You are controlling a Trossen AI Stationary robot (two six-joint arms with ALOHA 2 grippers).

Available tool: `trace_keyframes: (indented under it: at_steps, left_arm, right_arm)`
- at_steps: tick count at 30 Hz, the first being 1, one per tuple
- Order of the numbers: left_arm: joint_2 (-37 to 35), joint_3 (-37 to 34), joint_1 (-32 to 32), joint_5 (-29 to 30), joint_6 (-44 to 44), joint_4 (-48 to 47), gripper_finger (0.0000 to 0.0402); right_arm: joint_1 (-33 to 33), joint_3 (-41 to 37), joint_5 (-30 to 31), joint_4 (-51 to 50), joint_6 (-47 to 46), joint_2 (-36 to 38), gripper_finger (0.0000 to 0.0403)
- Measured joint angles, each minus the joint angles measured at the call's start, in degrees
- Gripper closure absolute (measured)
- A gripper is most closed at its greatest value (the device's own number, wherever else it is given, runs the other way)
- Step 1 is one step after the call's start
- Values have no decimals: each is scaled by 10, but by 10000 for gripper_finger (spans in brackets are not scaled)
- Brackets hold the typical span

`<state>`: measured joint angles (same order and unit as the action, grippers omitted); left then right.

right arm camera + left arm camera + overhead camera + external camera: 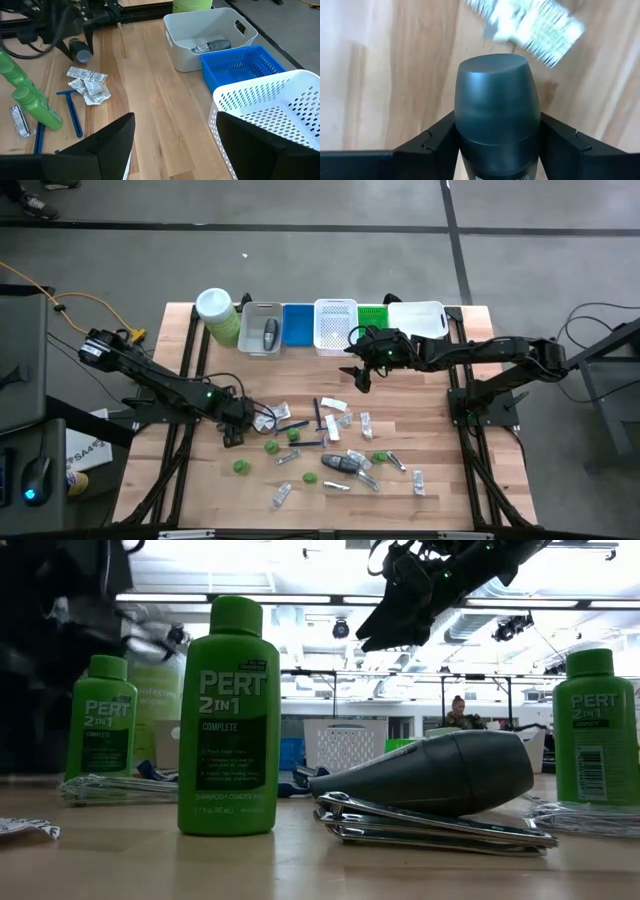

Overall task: Pick & Place Travel size toiletries
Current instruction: Put the top gray deodorant into the gray bin

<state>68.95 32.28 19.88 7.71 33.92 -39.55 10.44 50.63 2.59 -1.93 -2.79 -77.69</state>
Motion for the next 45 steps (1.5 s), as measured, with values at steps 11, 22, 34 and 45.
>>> trace_keyframes:
  at_steps: [11,22,34,45]
  left_arm:
    - [0,147,-34,289,-40,-77,188]
    - [0,163,-243,392,-119,148,187]
    - [80,163,-379,385,-93,208,187]
    - [134,163,-433,386,-47,197,187]
  right_arm:
    - [0,0,0,6,0,0,129]
    - [0,0,2,12,-2,0,129]
    - [0,0,2,14,-1,0,129]
    - [0,0,2,12,-2,0,129]
